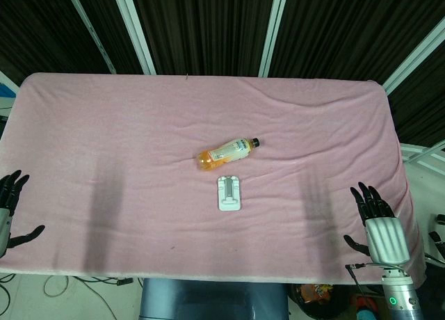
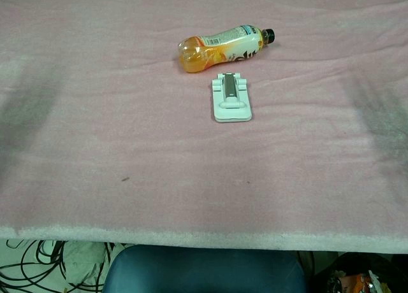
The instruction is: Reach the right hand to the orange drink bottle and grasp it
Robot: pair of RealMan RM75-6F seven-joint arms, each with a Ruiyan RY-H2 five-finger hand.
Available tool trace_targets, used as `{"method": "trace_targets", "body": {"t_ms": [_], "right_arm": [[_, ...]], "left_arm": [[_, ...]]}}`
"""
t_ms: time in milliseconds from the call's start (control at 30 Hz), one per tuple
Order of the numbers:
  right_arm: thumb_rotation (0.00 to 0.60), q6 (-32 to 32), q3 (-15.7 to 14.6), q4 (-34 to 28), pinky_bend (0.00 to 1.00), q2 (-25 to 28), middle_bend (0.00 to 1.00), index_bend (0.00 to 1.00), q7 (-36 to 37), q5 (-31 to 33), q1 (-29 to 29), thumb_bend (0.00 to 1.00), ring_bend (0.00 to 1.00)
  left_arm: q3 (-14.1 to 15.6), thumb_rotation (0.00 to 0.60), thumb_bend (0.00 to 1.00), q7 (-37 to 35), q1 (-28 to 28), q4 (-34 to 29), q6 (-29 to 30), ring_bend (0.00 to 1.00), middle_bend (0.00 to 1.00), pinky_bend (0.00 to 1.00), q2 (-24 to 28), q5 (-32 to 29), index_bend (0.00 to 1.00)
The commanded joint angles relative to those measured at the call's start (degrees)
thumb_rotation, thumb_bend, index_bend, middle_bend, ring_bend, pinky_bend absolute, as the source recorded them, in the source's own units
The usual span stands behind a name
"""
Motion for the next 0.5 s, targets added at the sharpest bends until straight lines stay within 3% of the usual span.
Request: {"method": "trace_targets", "body": {"t_ms": [33,300,500], "right_arm": [[0.600,0.0,0.2,-0.2,0.23,-0.1,0.00,0.00,0.5,0.0,-0.1,0.12,0.00],[0.600,-1.5,1.0,-2.1,0.23,0.4,0.00,0.00,1.2,1.0,0.3,0.12,0.00],[0.600,-4.9,2.8,-5.4,0.23,-0.4,0.00,0.00,-0.3,2.1,2.8,0.06,0.00]], "left_arm": [[0.0,0.600,0.00,0.1,0.0,0.0,-0.1,0.00,0.00,0.00,0.0,-0.1,0.00],[-0.1,0.600,0.00,0.3,0.0,-0.3,-0.3,0.00,0.00,0.00,0.1,-0.5,0.00],[-0.1,0.600,0.00,-0.5,-0.1,-0.5,-0.8,0.00,0.00,0.00,0.4,-1.0,0.00]]}}
